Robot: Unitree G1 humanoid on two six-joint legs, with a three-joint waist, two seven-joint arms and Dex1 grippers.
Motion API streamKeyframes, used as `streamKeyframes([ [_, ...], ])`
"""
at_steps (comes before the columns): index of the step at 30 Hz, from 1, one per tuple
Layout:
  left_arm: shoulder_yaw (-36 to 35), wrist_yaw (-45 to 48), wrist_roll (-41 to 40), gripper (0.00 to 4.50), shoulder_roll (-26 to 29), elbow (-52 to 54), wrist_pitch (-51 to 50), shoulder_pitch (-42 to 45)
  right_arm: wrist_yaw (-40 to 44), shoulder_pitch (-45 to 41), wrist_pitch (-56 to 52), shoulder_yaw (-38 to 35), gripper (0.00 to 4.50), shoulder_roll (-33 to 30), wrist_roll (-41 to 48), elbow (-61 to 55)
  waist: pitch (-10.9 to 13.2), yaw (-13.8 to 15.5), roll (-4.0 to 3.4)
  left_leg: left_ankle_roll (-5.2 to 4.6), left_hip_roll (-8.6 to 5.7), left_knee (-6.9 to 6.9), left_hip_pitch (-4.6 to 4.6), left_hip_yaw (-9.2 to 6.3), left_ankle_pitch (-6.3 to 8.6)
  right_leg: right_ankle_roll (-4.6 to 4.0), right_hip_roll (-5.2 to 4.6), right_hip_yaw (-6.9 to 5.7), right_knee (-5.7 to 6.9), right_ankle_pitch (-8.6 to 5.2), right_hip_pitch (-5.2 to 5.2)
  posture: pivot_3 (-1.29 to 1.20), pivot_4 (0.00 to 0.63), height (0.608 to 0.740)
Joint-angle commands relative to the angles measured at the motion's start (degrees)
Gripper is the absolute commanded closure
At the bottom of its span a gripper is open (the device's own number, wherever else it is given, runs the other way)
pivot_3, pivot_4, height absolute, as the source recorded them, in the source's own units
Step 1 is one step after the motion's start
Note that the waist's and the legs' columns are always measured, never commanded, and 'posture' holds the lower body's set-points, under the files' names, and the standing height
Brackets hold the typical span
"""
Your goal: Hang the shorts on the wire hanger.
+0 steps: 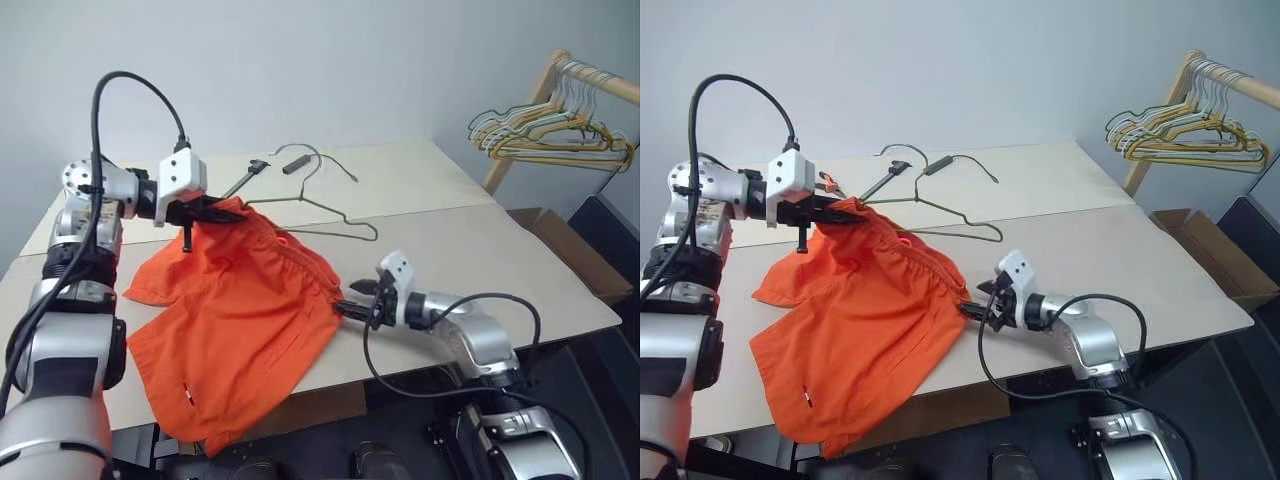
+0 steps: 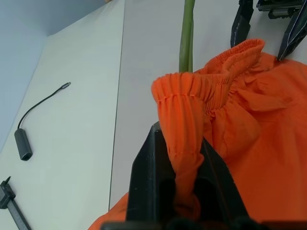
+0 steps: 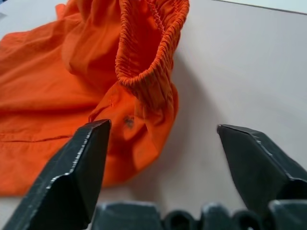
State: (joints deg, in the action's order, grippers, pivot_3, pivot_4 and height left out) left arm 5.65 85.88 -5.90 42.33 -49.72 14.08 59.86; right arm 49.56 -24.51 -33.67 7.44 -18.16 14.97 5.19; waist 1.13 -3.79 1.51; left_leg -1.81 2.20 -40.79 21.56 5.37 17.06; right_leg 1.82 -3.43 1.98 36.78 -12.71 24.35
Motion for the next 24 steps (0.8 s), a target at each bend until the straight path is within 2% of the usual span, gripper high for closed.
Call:
streamKeyframes([
  [1,-2.1,-0.4,-1.4,4.50,0.7,2.9,0.0,0.1,-0.1,-2.5,0.2,-1.0,1.57,2.4,2.4,2.6,0.0,0.0,0.00,0.00,0.01,0.00,0.00,-0.01,0.00,0.00,0.01,-0.01,0.00,0.00,0.00,0.00,0.000,0.740],
  [9,-3.2,-0.6,-2.1,4.50,1.2,4.6,-1.1,-1.2,0.3,-3.0,1.6,-1.1,4.46,3.4,2.6,4.5,0.0,0.0,0.00,0.00,0.01,0.00,0.02,-0.04,0.00,0.00,0.00,-0.01,0.02,0.00,0.02,0.01,0.000,0.740],
  [13,-3.9,1.6,-3.5,4.50,2.0,5.8,-1.1,-2.7,0.7,-3.0,1.4,-3.5,4.49,2.3,4.5,4.7,0.0,0.0,0.00,0.00,0.01,0.00,0.02,-0.04,0.00,0.00,0.01,-0.01,0.02,0.00,0.02,0.01,0.000,0.740],
  [15,-4.4,5.1,-6.8,4.50,2.8,7.3,-1.6,-3.8,1.3,-3.5,0.2,-4.7,4.49,1.0,5.3,5.1,0.0,0.0,0.00,0.00,0.01,0.00,0.02,-0.03,0.00,0.00,0.00,-0.01,0.02,0.00,0.02,0.00,0.000,0.740],
  [19,-0.8,6.6,-17.7,4.50,7.6,13.7,-6.4,-6.5,8.6,-4.5,-2.0,-6.6,4.49,-5.6,9.0,5.3,0.0,0.0,0.01,-0.01,0.03,0.00,0.08,-0.05,0.00,0.00,-0.01,0.00,0.00,0.00,0.05,0.00,0.000,0.740],
  [24,3.3,6.6,-19.3,4.50,11.4,13.6,-3.8,-7.3,16.1,-6.5,-1.8,-7.1,4.49,-13.0,11.0,7.1,0.0,0.1,0.00,-0.03,0.03,0.00,-0.06,-0.09,0.02,0.01,0.00,0.01,0.00,0.00,-0.04,-0.01,0.000,0.740],
])
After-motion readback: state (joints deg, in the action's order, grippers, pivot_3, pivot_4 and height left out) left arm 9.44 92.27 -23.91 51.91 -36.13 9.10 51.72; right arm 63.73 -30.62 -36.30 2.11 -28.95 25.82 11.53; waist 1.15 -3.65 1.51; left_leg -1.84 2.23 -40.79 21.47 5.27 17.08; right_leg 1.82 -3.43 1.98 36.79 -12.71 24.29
